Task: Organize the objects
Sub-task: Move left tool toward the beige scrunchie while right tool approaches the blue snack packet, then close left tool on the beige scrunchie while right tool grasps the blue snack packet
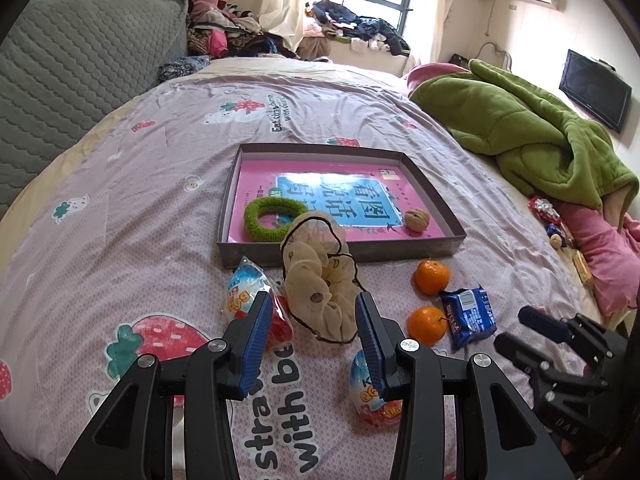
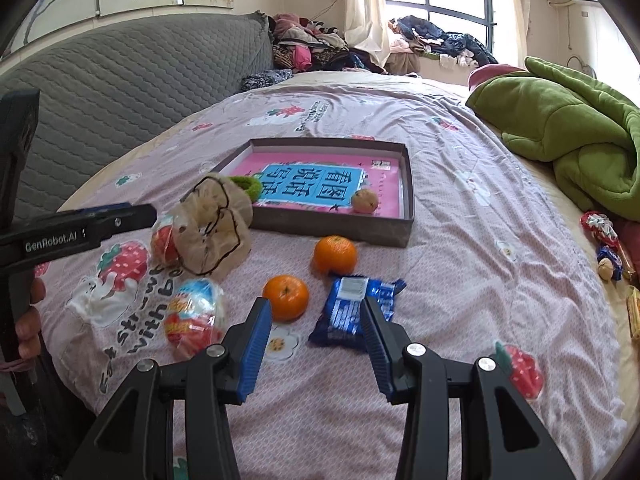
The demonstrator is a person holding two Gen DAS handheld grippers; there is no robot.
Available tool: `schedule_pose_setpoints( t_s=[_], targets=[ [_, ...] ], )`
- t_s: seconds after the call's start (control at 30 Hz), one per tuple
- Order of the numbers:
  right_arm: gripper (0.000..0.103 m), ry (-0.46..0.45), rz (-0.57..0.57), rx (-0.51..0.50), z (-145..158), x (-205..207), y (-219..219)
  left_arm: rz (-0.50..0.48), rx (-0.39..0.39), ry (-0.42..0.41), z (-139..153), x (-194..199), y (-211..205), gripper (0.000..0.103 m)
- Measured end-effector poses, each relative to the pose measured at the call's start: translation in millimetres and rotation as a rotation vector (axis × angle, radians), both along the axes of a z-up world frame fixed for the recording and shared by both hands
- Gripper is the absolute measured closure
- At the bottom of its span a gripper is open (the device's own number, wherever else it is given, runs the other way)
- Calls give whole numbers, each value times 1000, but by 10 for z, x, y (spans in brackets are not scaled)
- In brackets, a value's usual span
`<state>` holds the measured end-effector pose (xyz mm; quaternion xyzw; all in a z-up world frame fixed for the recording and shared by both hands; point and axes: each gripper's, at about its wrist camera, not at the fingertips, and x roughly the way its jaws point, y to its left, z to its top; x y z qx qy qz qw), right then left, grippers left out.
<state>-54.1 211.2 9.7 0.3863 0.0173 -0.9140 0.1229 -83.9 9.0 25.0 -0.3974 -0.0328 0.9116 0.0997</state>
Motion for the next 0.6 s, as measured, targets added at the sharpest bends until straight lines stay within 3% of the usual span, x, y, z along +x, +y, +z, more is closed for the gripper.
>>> schedule_pose_setpoints(
  t_s=[0.6],
  targets=[
    [57, -44, -12, 9, -134, 78, 26, -33, -16, -31, -106, 162, 146, 59]
  ],
)
